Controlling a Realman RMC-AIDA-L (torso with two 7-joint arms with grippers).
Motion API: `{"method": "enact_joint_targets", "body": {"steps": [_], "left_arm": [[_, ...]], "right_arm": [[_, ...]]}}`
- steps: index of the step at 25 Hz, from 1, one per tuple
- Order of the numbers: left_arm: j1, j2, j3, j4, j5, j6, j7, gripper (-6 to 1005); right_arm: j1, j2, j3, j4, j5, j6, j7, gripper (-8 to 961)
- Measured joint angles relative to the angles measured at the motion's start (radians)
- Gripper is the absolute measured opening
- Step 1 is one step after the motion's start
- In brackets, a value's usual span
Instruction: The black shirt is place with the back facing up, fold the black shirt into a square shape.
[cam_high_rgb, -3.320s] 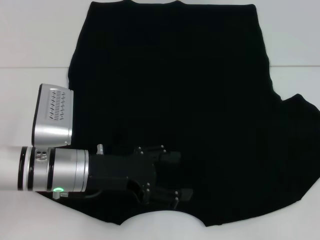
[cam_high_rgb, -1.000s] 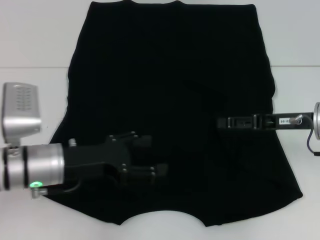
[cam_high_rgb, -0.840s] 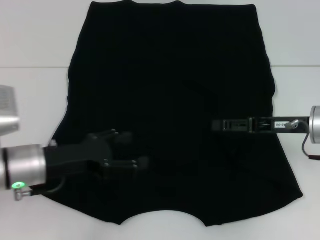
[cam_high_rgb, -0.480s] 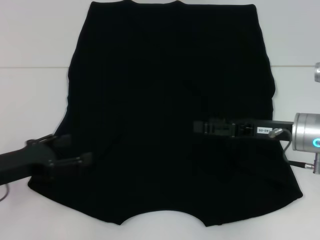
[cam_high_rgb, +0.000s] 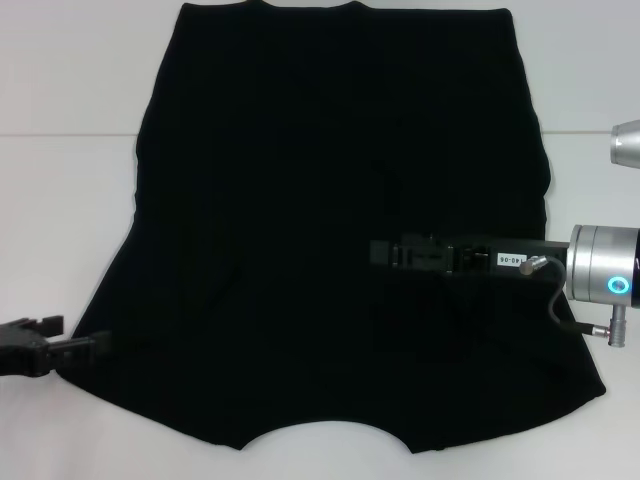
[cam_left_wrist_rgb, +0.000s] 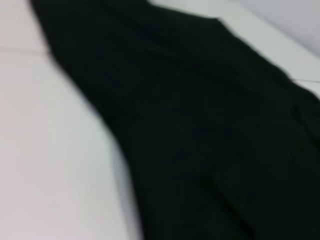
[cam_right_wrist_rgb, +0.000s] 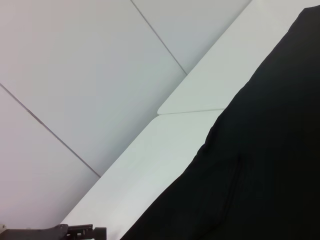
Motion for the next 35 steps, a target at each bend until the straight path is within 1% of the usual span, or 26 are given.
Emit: {"method": "enact_joint_targets", "body": {"steps": [5, 8, 18, 27, 33, 35], "left_arm": [[-0.005, 0.003, -0.004, 0.015, 0.052, -0.019, -0.113, 937], [-0.007, 0.004, -0.005, 0.023, 0.067, -0.019, -0.135, 937], [-0.012, 0.003, 0.001, 0.02, 0.114, -0.008, -0.135, 936], [-0.019, 0.002, 0.038, 0.017, 0.121, 0.017, -0.128, 936], [-0.037, 0.002, 0.043, 0.016, 0.121, 0.047, -0.124, 937], [-0.039, 0.002, 0.047, 0.016, 0.121, 0.047, -0.124, 919]], "right_arm": [[-0.001, -0.001, 0.0, 0.001, 0.0, -0.004, 0.0, 907], [-0.001, -0.002, 0.0, -0.001, 0.0, -0.004, -0.001, 907], [0.0, -0.003, 0.002, -0.005, 0.0, -0.005, 0.001, 906], [-0.001, -0.003, 0.008, -0.008, 0.0, -0.012, 0.003, 905], [-0.002, -0.005, 0.008, -0.009, 0.016, -0.022, 0.001, 904], [-0.003, -0.006, 0.009, -0.009, 0.017, -0.022, 0.0, 904]]}}
